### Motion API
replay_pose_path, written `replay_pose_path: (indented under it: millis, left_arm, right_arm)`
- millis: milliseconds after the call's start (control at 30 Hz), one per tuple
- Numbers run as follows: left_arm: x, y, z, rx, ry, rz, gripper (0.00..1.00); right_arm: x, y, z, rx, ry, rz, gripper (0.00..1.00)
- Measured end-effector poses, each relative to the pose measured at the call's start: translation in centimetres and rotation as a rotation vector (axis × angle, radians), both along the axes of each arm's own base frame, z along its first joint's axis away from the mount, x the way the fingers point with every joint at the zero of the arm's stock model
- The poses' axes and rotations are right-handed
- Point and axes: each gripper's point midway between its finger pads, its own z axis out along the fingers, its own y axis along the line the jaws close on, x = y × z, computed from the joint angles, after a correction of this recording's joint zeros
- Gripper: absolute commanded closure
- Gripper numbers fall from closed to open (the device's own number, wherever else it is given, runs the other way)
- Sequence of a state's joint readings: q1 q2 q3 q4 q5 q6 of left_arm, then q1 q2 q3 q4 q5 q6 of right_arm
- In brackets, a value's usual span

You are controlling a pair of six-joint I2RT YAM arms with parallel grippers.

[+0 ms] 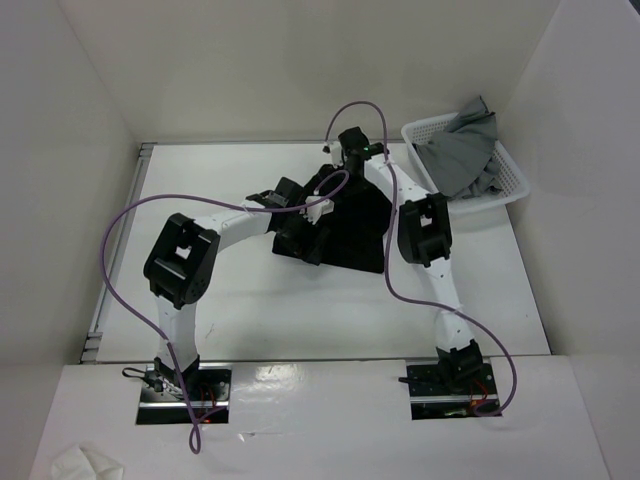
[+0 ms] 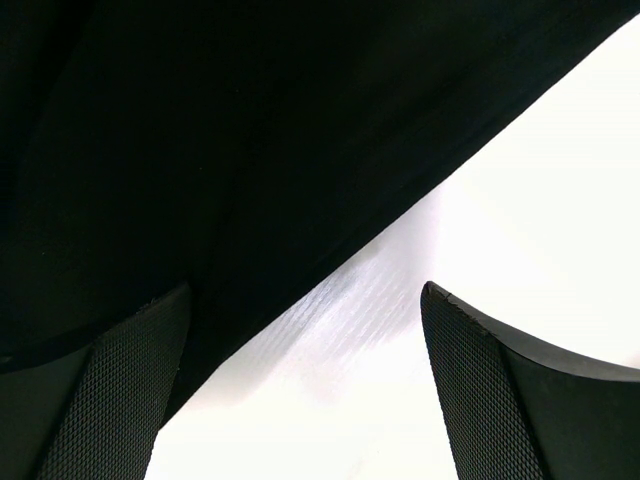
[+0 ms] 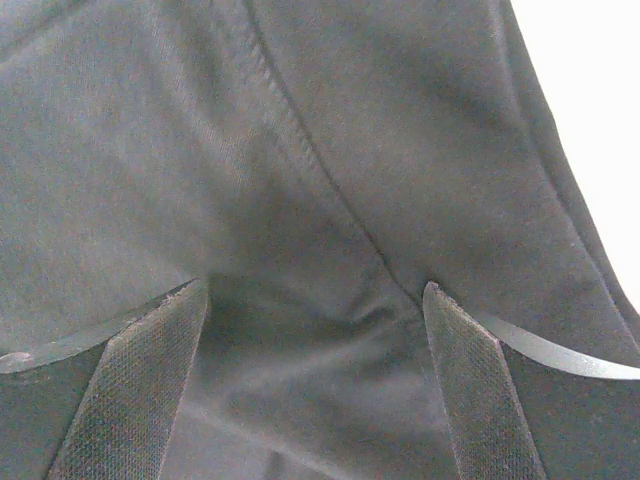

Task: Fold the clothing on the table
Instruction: Flatten the skirt out

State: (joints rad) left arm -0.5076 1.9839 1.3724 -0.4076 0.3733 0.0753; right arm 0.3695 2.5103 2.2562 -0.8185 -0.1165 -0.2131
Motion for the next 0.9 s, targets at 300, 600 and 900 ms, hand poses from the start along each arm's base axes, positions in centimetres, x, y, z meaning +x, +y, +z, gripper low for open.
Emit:
replay_pose_path:
  millis: [300,600,900]
  left_arm:
    - [-0.1,-0.1,0.0,-0.005,0.005,-0.004,0.0]
    - [-0.4,-0.1,0.1,-0.009,0.017,-0.008,0.0]
    - [-0.7,-0.2,0.1,-0.018,0.026,-0.016,0.0]
  right_arm:
    - [3.7,1.5,0.1,0.029,-0.065,0.003,0.07]
    - [3.9,2.8,-0.2,0.027,-0.08,0.024,0.07]
    - [4.5,4.1,-0.2,0.036,-0.114,0.036,0.07]
